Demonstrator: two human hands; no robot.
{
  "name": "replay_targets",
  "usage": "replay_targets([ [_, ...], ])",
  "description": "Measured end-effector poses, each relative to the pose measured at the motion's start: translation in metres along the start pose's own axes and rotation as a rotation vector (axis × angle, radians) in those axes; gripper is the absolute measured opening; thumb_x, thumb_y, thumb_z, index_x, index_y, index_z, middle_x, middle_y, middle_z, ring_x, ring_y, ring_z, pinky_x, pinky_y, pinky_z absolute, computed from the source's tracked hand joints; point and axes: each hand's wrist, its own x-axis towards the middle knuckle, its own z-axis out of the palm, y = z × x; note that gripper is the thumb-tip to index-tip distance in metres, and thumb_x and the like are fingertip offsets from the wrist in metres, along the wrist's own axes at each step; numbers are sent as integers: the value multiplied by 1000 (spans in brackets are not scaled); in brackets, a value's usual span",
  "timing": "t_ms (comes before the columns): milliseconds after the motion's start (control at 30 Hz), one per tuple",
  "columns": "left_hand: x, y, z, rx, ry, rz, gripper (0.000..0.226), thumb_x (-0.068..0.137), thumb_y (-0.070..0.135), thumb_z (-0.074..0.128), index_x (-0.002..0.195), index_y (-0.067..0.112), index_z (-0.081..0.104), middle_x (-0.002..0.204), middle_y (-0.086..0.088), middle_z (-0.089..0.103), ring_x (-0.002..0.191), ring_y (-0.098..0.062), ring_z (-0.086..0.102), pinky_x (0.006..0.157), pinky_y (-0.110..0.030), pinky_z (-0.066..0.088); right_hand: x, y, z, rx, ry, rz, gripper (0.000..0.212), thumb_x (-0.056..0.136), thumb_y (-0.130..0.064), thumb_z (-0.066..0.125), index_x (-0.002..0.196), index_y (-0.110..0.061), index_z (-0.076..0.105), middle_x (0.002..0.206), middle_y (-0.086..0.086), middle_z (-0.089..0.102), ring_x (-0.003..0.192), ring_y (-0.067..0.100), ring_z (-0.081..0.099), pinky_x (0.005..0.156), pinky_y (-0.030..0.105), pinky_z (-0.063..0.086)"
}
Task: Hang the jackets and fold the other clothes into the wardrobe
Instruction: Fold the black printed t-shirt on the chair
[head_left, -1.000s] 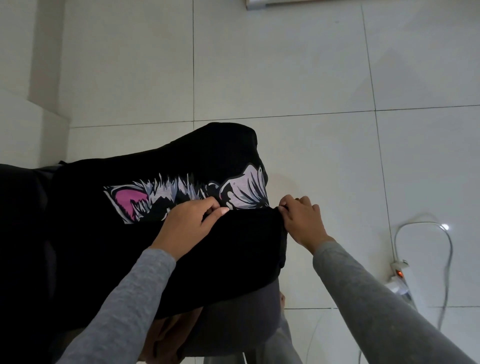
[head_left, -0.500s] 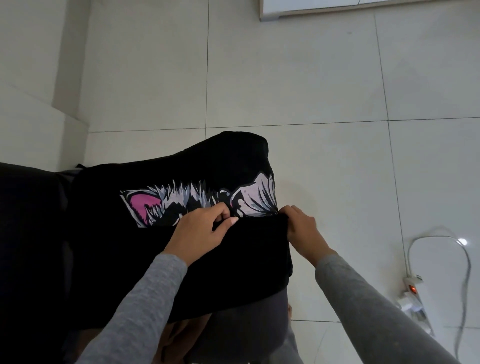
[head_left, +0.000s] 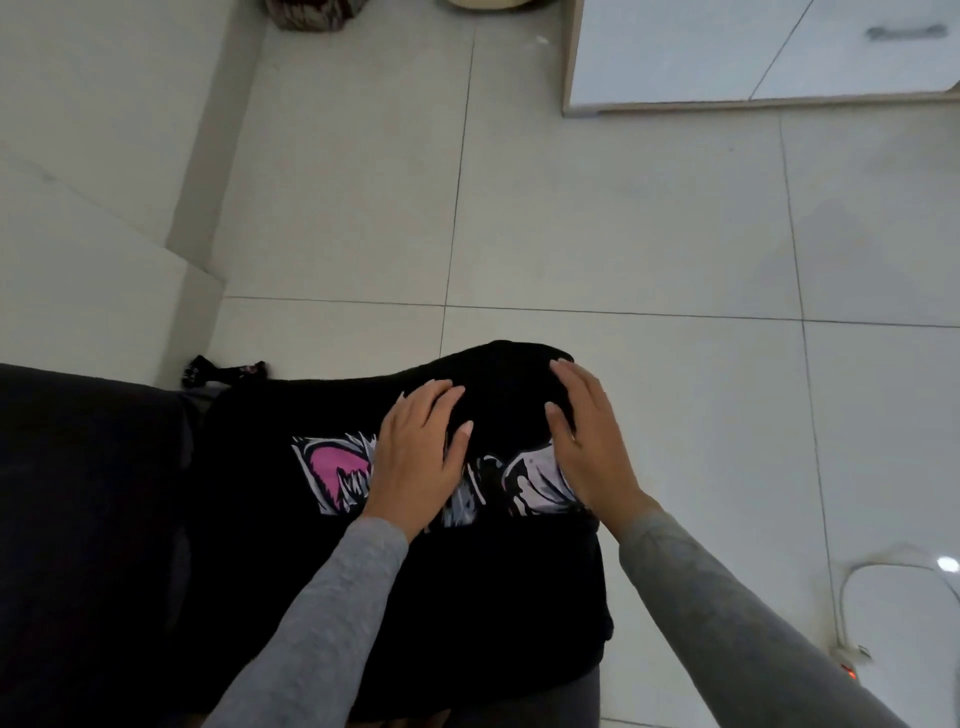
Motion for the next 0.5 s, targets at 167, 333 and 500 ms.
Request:
replay_targets([
  [167,56,-5,-7,-108,-293,-43,46,102,25,26,148,21,25,154,8,25,143,-5,12,117,-31,-5,50,-28,13,-255,-338,14,45,100,-20,40,144,-16,36,149,0,36,141,14,24,116,29,18],
  [333,111,-11,-9,-313,-537,-99,45,96,15,31,140,21,38,148,3,37,142,-11,20,117,-43,-9,86,-43,19,-311,-402,129,44,94,-17,39,138,-13,43,135,7,50,128,24,41,110,34,24],
  [500,137,-21,-27,-349,-559,-83,26,84,18,54,110,18,57,106,4,60,105,-17,52,113,-39,10,116,-51,22,-426,-348,114,22,85,-13,50,106,-12,58,94,-3,49,98,20,47,86,30,34],
])
